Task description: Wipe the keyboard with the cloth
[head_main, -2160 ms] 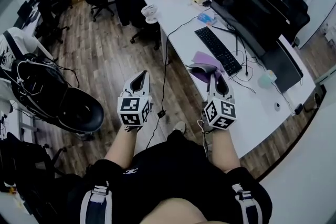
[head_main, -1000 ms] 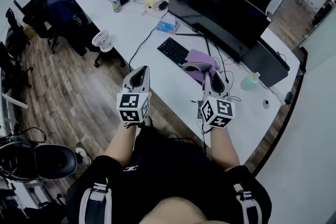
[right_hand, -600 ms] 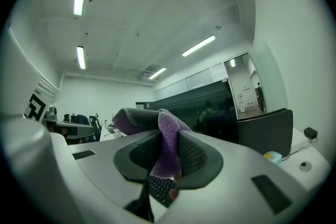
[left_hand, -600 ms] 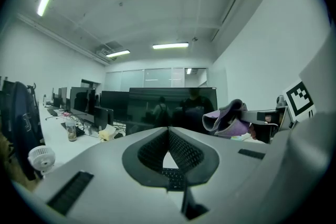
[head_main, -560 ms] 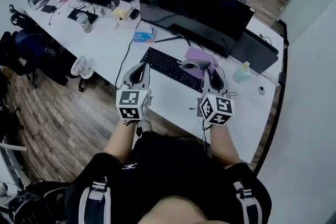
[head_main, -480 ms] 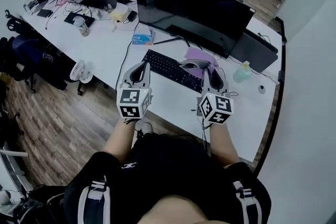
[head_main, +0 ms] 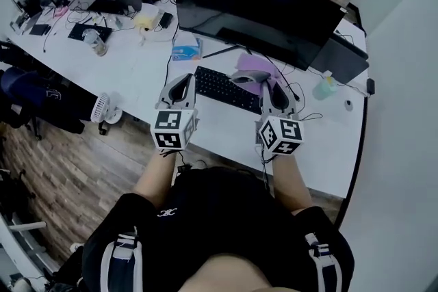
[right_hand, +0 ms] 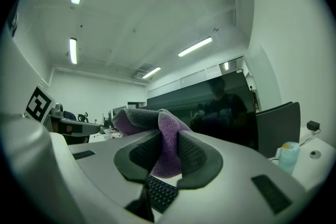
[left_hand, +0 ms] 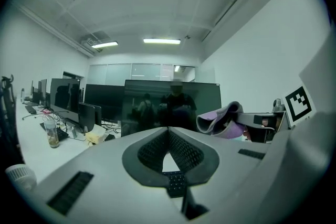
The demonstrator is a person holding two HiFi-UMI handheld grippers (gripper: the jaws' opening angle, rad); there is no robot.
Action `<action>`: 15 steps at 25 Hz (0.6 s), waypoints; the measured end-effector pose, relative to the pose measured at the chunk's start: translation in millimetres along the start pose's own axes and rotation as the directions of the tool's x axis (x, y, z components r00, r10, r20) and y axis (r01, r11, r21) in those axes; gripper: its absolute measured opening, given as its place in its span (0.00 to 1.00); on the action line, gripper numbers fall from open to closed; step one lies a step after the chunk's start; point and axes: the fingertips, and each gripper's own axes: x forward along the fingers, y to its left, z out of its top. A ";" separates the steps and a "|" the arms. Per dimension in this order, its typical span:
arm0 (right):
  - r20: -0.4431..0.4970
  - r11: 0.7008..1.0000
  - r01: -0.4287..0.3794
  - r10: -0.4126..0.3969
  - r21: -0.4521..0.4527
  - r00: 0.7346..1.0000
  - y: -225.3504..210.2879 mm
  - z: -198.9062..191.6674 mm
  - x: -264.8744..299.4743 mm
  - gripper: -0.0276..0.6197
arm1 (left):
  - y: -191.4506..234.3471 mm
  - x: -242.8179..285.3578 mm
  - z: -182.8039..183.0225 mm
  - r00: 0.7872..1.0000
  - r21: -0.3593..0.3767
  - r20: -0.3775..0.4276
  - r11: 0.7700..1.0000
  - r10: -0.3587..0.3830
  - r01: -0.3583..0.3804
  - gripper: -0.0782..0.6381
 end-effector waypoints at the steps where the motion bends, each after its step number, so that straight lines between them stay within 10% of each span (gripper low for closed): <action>1: -0.003 1.000 -0.001 0.001 -0.003 1.000 5.8 -3.7 5.4 0.20 | 5.7 1.4 -1.4 1.000 0.000 -0.001 1.000 -0.009 0.009 0.13; 15: -0.192 1.000 0.015 -0.010 0.027 0.981 62.7 -92.4 97.0 0.19 | 97.9 -16.2 -14.2 1.000 -0.022 -0.009 0.999 0.025 -0.025 0.13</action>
